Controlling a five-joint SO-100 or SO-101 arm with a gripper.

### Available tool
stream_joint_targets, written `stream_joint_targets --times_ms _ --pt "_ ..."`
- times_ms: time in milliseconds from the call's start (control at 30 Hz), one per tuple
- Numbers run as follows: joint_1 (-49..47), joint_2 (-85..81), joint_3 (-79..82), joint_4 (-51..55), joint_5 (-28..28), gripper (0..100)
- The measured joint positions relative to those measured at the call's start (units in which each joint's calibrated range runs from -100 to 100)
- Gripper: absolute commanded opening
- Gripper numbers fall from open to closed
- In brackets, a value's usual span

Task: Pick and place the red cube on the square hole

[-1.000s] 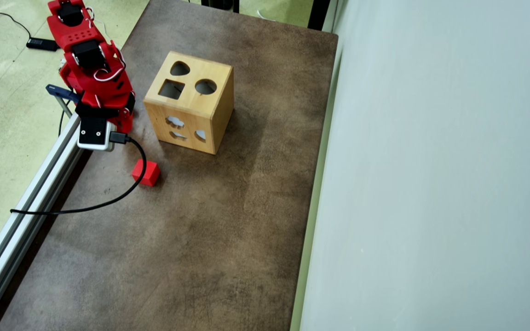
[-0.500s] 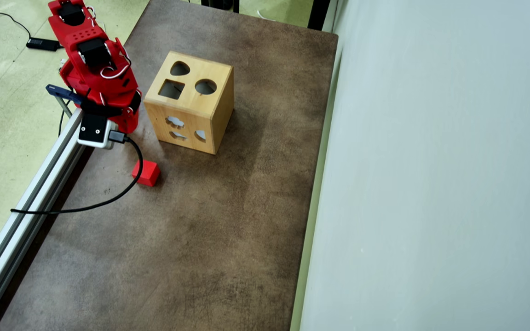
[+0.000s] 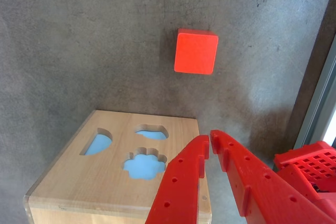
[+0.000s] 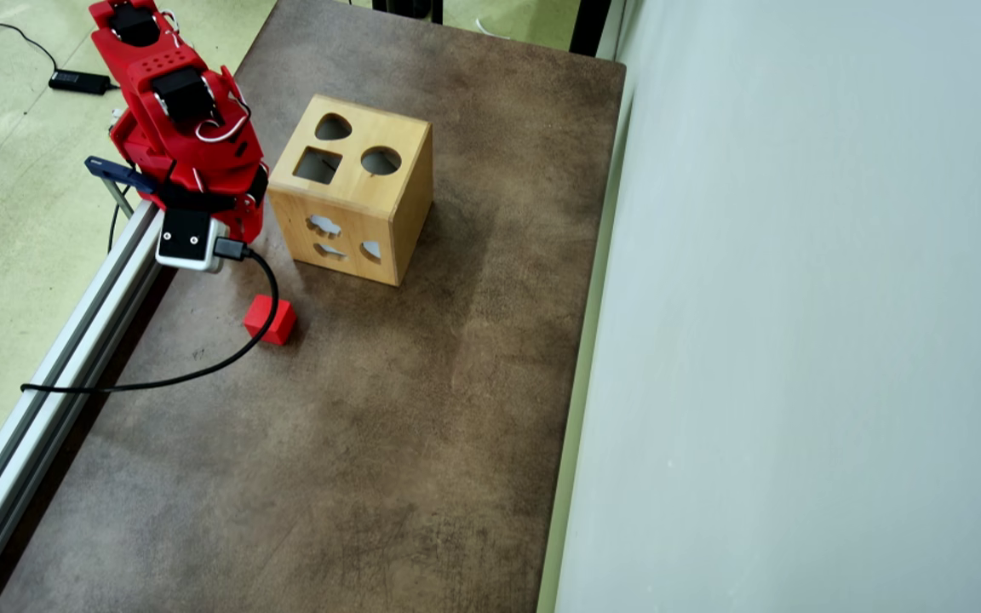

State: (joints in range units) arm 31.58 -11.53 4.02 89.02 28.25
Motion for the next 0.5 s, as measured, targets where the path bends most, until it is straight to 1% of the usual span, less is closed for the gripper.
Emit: stream_joint_targets --times_ms 100,233,333,433,500 --pt "0.0 0.0 0.0 0.0 0.0 11" --pt "0.0 0.0 0.0 0.0 -0.1 27" --pt "0.0 0.0 0.0 0.1 -0.1 37" --pt "0.0 0.0 0.0 0.1 -0.8 42" --pt "0.0 0.0 0.0 0.1 -1.8 43"
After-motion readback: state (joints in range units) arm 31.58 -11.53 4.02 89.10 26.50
